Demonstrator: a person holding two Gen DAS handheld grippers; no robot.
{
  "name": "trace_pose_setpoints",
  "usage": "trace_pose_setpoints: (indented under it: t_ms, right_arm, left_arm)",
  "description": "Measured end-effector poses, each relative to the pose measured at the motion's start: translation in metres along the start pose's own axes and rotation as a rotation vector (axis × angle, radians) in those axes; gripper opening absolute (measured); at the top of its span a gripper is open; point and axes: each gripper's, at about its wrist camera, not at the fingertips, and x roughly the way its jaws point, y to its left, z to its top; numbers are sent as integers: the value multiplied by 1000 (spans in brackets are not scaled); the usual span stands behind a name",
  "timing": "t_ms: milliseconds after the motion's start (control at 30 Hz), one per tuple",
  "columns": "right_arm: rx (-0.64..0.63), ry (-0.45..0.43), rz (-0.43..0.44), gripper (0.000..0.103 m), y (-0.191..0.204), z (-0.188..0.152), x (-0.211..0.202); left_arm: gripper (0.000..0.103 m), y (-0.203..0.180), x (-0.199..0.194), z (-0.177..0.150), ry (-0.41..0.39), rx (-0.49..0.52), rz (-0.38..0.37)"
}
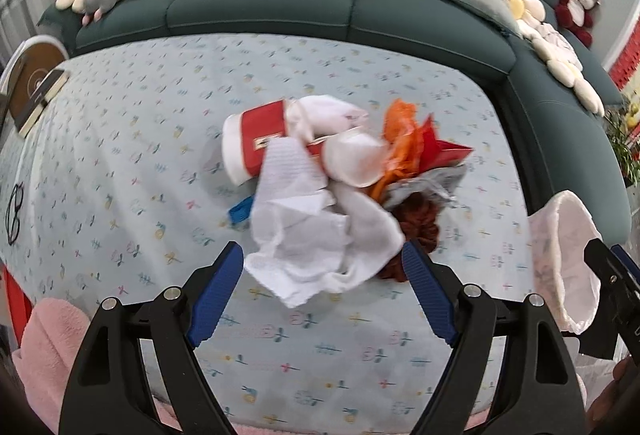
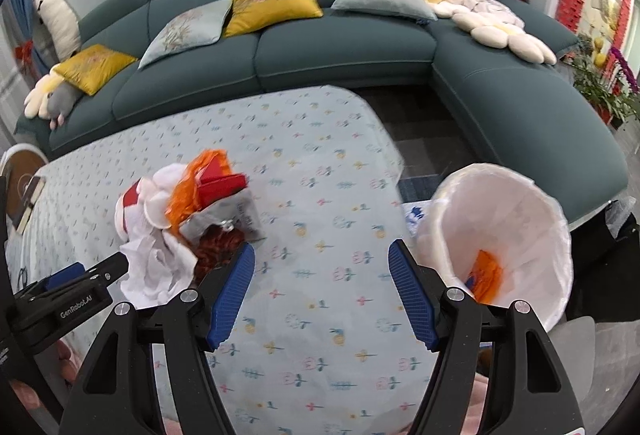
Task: Collect trash
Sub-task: 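Move both tools back over the trash pile, then grasp the white tissue with the left tool while the right tool grasps the dark red scrunchie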
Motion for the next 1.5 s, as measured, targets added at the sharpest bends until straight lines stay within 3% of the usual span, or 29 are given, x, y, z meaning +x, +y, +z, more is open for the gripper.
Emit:
trace_pose_setpoints:
  t_ms: [233, 633, 800, 900, 1100, 1167, 1233, 1333, 1500]
  right_arm:
    - [-23, 76, 29, 67, 31, -11, 38]
    - [5, 190, 56, 67, 71, -15, 108]
    - [-5, 227, 31, 63, 81, -20, 132]
    - [-9, 259, 23, 54, 82, -25, 143]
    - [-5, 289, 53, 37, 83, -39, 151]
    - [-14, 289, 67, 27, 85, -41, 149]
    - [-19, 290, 87, 19, 85, -43, 147]
    - [-23, 294, 101, 14, 86, -46, 144]
    - [-9, 269, 112, 11, 75, -45, 126]
  left_arm:
    - [84, 25, 23, -4, 37, -15, 17]
    - [84, 43, 75, -7, 138, -31, 20]
    - [84, 47, 91, -8, 168, -43, 17]
    - [82, 47, 100, -12, 191, -39, 14]
    - [66, 44, 107, -23, 216, -39, 8]
    - [54, 39, 105, -26, 201, -18, 6]
    - [27, 33, 102, -28, 198, -4, -14]
    - [6, 27, 99, -31, 217, -6, -51]
    - [3, 12, 81, -39, 204, -11, -72]
